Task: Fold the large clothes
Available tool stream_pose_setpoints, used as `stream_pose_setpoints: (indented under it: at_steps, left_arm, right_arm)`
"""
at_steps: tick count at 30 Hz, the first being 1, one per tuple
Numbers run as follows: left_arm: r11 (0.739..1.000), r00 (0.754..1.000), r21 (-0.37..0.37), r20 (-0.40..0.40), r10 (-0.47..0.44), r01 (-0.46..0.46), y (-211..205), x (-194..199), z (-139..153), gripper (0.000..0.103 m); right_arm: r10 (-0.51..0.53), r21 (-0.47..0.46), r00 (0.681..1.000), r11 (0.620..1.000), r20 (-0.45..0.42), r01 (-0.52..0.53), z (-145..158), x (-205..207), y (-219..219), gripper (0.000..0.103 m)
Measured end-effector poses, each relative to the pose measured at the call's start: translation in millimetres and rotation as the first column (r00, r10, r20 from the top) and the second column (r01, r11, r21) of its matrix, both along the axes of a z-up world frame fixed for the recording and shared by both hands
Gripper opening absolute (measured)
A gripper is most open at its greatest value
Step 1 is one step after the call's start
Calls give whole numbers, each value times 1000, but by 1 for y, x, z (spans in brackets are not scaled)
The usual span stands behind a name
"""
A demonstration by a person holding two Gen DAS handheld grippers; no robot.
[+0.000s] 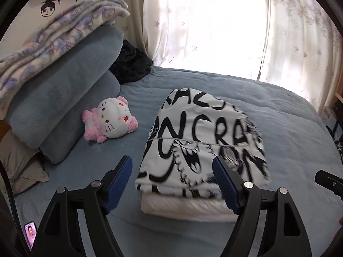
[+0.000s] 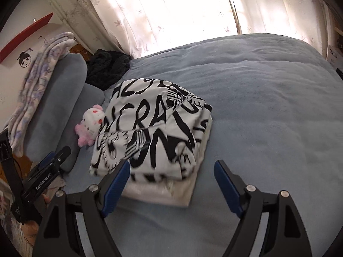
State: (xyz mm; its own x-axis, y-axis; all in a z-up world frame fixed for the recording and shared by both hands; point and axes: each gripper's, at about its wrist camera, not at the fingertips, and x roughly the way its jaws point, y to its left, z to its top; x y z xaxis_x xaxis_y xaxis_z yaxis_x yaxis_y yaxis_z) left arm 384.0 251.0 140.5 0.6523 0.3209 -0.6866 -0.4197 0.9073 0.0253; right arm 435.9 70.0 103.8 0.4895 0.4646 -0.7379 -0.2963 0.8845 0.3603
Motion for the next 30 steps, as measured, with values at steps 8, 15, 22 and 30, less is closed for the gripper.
stream_pose_setpoints:
  at_steps: [8,15,22,30]
  left_arm:
    - [999,996,31,84,-32,29,-72,-92,61,88]
    - [997,992,-20,106,-74,77,-135,-153,65,89]
    - [980,980,-40,51,-194,196,-208,-201,36,90]
    - [966,968,-62,40,-248,250,-258,-242,2,90]
  right_arm:
    - [16,22,998,1000,62,-17,76,-109,-77,81]
    - [34,-18,995,999,97,-33,98,-186,-129,81]
    - [44,-48,995,998,92,-40,73,-245,-165,81]
    - [-22,-45,992,999,122,28,35,-297,-206,81]
